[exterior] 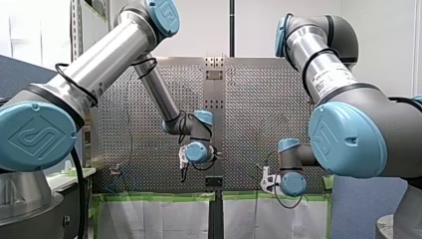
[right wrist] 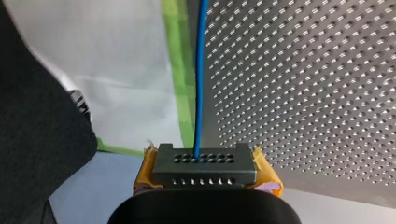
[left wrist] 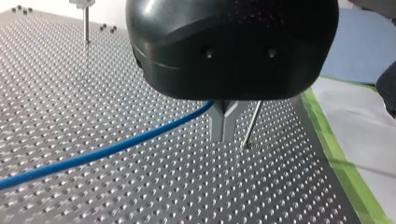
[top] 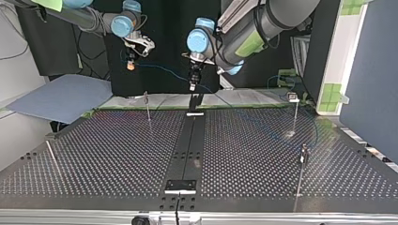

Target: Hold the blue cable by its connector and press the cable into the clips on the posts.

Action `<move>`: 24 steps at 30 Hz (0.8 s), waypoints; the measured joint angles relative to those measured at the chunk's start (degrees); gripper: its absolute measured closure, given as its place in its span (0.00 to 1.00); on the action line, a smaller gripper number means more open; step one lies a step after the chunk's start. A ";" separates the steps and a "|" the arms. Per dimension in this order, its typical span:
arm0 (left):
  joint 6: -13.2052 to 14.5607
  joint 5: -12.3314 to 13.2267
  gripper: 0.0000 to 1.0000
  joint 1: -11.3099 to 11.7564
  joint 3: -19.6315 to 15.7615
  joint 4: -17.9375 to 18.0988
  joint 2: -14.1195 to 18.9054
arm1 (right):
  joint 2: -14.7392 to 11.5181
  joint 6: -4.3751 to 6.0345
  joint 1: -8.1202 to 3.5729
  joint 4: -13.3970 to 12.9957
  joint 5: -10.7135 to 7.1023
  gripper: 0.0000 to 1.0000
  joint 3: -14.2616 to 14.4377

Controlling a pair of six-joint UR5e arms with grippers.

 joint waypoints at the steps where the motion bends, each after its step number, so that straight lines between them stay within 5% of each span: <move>1: -0.08 -0.03 1.00 -0.28 0.63 0.08 -0.63 | 0.02 -0.62 -0.34 -0.35 -0.44 1.00 0.62; 7: -0.10 -0.02 1.00 -1.37 3.69 -0.24 -3.69 | 0.03 -2.80 -2.06 -3.05 -3.32 1.00 1.67; 12: 0.06 -0.19 1.00 -2.55 6.15 -0.83 -6.16 | 0.03 -3.01 -2.69 -4.34 -5.99 1.00 1.40; 24: -0.55 -2.00 1.00 -5.73 12.27 -1.26 -12.27 | 0.04 -2.86 -7.33 -6.48 -12.08 1.00 -0.96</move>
